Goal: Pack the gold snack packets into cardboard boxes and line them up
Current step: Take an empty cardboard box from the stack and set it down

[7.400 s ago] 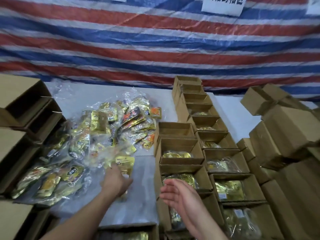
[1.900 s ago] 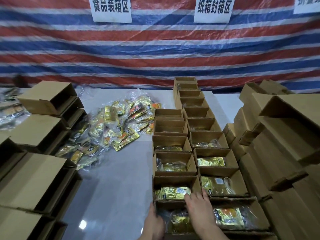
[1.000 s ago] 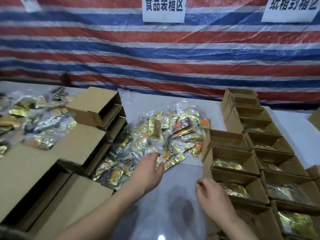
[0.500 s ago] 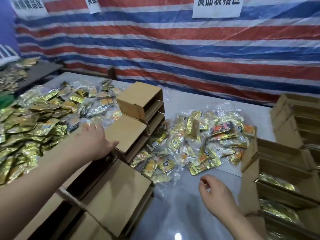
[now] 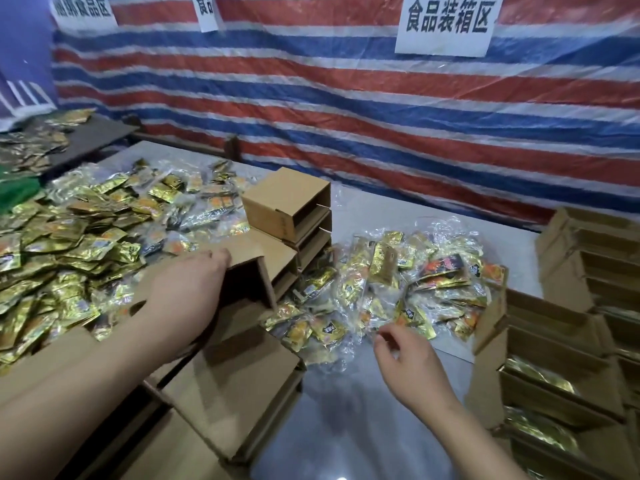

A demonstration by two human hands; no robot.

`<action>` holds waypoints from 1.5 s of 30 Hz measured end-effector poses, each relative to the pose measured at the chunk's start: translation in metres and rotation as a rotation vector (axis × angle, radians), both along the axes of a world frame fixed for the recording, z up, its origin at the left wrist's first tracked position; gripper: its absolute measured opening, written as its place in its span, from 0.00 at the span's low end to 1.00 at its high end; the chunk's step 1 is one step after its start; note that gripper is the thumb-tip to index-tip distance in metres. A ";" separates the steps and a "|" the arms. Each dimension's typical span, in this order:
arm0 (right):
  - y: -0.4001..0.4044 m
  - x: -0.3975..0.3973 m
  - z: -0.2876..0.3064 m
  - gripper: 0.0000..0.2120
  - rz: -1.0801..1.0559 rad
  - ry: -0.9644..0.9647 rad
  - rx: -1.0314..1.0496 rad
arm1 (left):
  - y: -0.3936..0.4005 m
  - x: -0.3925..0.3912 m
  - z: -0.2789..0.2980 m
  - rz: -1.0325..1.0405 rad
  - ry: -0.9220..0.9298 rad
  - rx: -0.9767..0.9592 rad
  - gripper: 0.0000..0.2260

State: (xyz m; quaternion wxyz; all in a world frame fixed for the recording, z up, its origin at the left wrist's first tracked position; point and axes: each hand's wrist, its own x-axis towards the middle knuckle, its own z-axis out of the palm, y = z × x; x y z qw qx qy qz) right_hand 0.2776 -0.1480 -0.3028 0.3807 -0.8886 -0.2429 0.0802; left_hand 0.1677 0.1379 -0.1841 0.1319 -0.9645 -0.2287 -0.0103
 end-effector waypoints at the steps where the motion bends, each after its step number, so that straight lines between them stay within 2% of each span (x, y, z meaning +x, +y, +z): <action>1: -0.001 0.000 0.013 0.04 -0.033 0.007 0.086 | -0.016 0.005 0.012 -0.054 0.005 -0.025 0.13; 2: -0.004 -0.001 0.027 0.05 -0.069 0.019 0.183 | -0.034 0.012 0.021 -0.117 0.011 -0.051 0.13; 5: -0.018 -0.011 0.068 0.19 -0.115 0.058 0.368 | -0.090 0.029 0.029 -0.312 0.015 -0.170 0.15; 7: -0.034 -0.019 0.082 0.31 -0.137 0.089 0.329 | -0.126 0.042 0.023 -0.419 0.016 -0.244 0.15; 9: -0.051 -0.024 0.083 0.37 -0.222 0.110 0.225 | -0.158 0.055 0.012 -0.495 0.065 -0.281 0.13; 12: -0.077 -0.030 0.073 0.34 -0.328 0.126 0.006 | -0.199 0.069 -0.010 -0.599 0.206 -0.252 0.14; 15: -0.099 -0.041 0.048 0.22 -0.337 0.111 -0.229 | -0.224 0.074 -0.038 -0.707 0.315 -0.258 0.13; 18: -0.111 -0.056 0.014 0.11 -0.393 0.219 -0.265 | -0.226 0.069 -0.074 -0.721 0.349 -0.405 0.09; 21: -0.113 -0.068 -0.021 0.08 -0.446 0.341 -0.272 | -0.207 0.056 -0.114 -0.645 0.368 -0.444 0.13; 24: -0.104 -0.074 -0.049 0.04 -0.449 0.371 -0.276 | -0.181 0.040 -0.152 -0.456 0.319 -0.550 0.18; 28: -0.091 -0.077 -0.078 0.04 -0.450 0.406 -0.308 | -0.174 0.017 -0.197 -0.189 0.226 -0.932 0.17; 31: -0.089 -0.082 -0.093 0.03 -0.496 0.441 -0.331 | -0.177 0.008 -0.224 -0.119 0.144 -1.132 0.12; 35: -0.088 -0.090 -0.103 0.02 -0.582 0.449 -0.267 | -0.181 0.011 -0.238 -0.169 0.108 -1.140 0.05; 37: -0.088 -0.090 -0.102 0.01 -0.591 0.455 -0.268 | -0.182 0.013 -0.237 -0.204 0.100 -1.124 0.05; 39: -0.089 -0.089 -0.100 0.07 -0.570 0.481 -0.296 | -0.182 0.014 -0.237 -0.231 0.104 -1.115 0.06; 41: -0.092 -0.084 -0.096 0.20 -0.529 0.451 -0.347 | -0.180 0.015 -0.240 -0.235 0.126 -1.099 0.11; 42: -0.093 -0.080 -0.092 0.23 -0.517 0.407 -0.356 | -0.179 0.016 -0.241 -0.227 0.134 -1.102 0.15; 45: -0.091 -0.052 -0.074 0.21 -0.522 0.290 -0.299 | -0.177 0.022 -0.235 -0.246 0.084 -1.100 0.26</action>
